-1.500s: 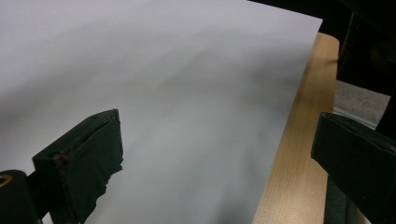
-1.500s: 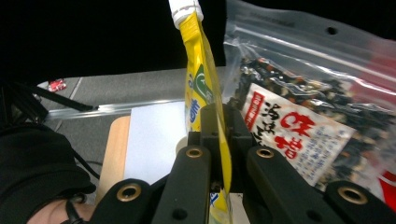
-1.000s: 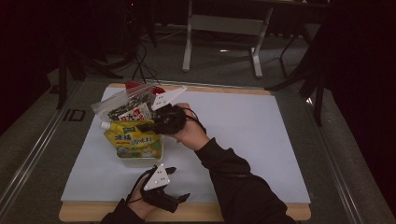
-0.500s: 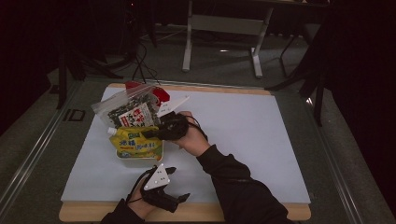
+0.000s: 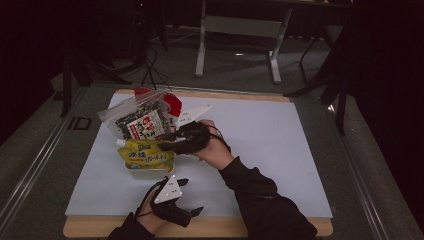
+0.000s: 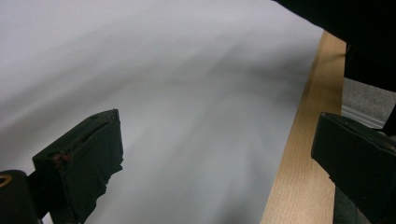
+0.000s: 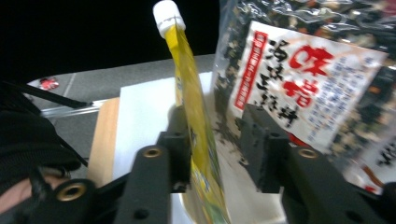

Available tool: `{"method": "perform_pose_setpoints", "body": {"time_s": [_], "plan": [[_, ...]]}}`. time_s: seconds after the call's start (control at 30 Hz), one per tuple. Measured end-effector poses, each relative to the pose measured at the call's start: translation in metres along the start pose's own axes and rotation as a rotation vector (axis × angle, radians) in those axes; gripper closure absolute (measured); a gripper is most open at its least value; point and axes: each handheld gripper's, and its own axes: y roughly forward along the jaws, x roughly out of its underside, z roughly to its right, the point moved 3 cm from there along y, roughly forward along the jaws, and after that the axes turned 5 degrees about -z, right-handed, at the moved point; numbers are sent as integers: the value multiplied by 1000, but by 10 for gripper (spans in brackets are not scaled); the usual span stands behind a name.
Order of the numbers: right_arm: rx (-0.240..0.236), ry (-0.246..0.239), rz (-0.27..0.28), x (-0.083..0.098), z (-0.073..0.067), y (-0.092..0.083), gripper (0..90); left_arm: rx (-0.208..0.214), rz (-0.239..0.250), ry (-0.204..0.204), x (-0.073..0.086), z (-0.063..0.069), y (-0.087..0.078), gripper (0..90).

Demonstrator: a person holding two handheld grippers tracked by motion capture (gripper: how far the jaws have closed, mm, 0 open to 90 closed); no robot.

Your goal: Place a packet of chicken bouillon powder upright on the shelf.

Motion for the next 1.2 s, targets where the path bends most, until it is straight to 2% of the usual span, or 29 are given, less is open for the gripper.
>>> {"method": "perform_pose_setpoints", "body": {"time_s": [0.07,0.23,0.33,0.5,0.77,0.83,0.93,1.03,1.2], "plan": [[23,-4,0,5,1,-6,589,-1,0,-1,0,0,0,33],[59,26,-4,21,6,-21,502,1,1,-3,0,0,0,33],[85,39,13,32,7,-30,445,3,1,-3,0,0,0,33],[135,53,11,55,10,-44,383,3,3,-2,-1,0,0,33],[145,98,6,88,9,-58,291,5,2,-4,0,1,0,33],[139,105,-10,96,8,-59,257,7,2,-6,0,0,0,33],[132,117,-23,104,8,-60,269,7,1,-5,0,0,1,33],[128,156,-29,121,8,-61,263,10,3,-6,0,1,1,33],[131,172,-6,135,6,-64,207,8,3,-11,0,-1,0,33]]}}
